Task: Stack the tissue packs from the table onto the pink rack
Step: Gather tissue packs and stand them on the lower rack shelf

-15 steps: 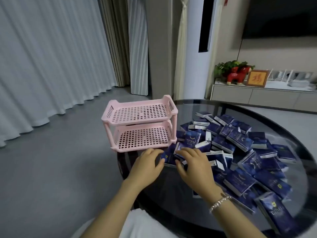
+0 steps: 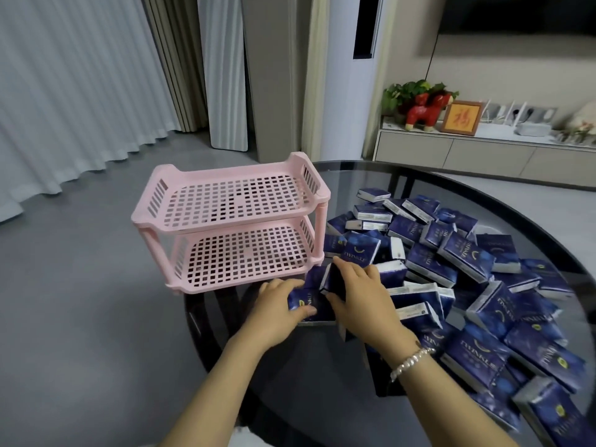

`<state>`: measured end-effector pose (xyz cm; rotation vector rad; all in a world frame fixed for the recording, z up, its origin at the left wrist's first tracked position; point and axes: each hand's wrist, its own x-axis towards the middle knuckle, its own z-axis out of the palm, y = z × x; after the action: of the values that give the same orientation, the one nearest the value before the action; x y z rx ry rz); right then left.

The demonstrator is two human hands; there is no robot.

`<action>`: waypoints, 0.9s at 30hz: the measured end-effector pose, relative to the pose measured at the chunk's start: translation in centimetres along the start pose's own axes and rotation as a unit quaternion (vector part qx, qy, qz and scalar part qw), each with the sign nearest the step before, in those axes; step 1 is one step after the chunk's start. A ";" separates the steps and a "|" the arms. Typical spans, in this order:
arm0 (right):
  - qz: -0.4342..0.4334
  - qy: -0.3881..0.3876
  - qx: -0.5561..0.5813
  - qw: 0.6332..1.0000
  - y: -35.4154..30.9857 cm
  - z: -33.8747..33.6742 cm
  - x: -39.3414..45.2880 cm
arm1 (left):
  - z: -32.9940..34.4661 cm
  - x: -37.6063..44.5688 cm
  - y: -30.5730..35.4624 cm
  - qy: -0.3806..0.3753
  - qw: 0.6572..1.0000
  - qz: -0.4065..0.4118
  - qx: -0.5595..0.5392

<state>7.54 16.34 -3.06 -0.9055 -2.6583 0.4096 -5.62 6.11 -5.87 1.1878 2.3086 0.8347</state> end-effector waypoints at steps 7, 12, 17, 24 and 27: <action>0.021 0.016 0.121 0.992 0.0 -0.5 1.4 | -2.8 -0.7 -0.1 0.019 0.997 -0.017 -0.076; 0.022 0.053 0.257 0.965 -1.0 -0.9 1.1 | -5.0 -0.7 -0.1 0.094 0.966 -0.056 -0.234; 0.084 0.028 0.433 0.897 -2.6 -0.7 1.0 | -5.9 -0.9 0.1 0.096 0.910 -0.062 -0.398; 0.133 -0.031 0.594 0.793 -3.5 0.0 1.6 | -6.1 -1.3 -0.1 0.093 0.892 -0.106 -0.430; 0.165 -0.001 0.583 0.796 -3.6 0.4 2.1 | -6.2 -1.5 -0.4 0.105 0.912 -0.103 -0.382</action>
<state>3.88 14.86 -1.78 -0.8467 -1.6124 1.8190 -8.72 2.65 -1.41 0.5150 1.8808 1.6340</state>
